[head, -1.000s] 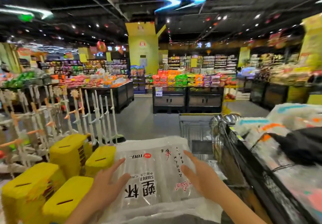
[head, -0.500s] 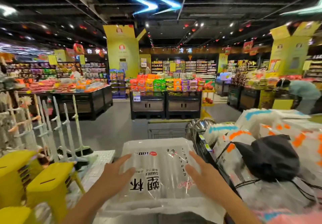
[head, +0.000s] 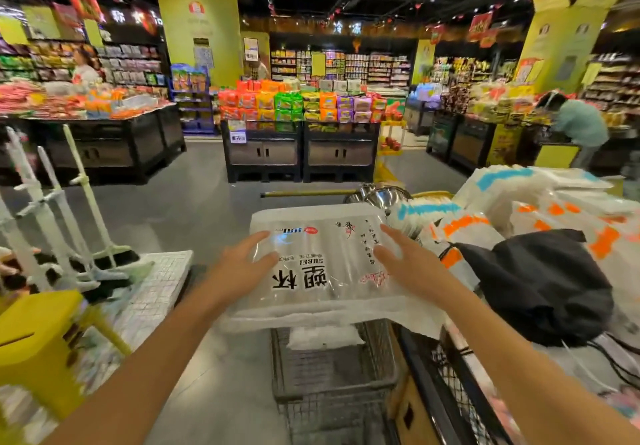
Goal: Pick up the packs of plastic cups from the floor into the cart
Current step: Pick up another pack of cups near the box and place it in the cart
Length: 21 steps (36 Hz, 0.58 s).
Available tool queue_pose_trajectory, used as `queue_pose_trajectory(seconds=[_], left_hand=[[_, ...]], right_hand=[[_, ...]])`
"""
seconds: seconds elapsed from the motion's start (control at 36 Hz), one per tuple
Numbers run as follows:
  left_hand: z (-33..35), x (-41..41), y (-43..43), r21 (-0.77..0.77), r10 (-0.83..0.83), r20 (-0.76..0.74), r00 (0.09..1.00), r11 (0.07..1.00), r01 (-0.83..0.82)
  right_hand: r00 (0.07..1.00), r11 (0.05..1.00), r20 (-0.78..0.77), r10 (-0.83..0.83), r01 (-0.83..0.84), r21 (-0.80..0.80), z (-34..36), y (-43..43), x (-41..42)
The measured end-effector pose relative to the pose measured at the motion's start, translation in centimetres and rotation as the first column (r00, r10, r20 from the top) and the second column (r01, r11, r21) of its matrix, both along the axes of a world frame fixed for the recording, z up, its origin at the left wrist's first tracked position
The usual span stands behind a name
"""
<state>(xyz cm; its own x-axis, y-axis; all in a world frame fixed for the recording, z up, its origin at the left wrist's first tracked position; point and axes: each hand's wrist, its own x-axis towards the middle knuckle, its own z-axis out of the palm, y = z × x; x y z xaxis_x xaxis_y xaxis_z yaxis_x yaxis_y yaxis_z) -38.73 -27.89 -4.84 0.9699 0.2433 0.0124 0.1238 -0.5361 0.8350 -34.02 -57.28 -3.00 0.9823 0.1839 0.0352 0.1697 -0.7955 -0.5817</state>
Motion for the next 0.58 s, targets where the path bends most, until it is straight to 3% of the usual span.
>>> queue_pose_trajectory(seconds=[0.19,0.33,0.58], left_hand=[[-2.7,9.6,2.4,-0.021,-0.01,0.053,0.999,1.0,0.011],[-7.4,14.8,3.7,-0.023,-0.037,0.025,0.999,0.999,0.038],[-21.1,20.6,2.6,-0.024,-0.032,-0.217,0.976,0.999,0.027]], right_hand=[[0.999,0.999,-0.014,-0.041,0.041,-0.004,-0.8,3.7,7.6],[0.995,0.996,-0.058,-0.084,0.084,-0.005,-5.3,4.8,12.7],[0.949,0.989,-0.283,-0.139,0.149,0.011,-19.3,4.7,19.9]])
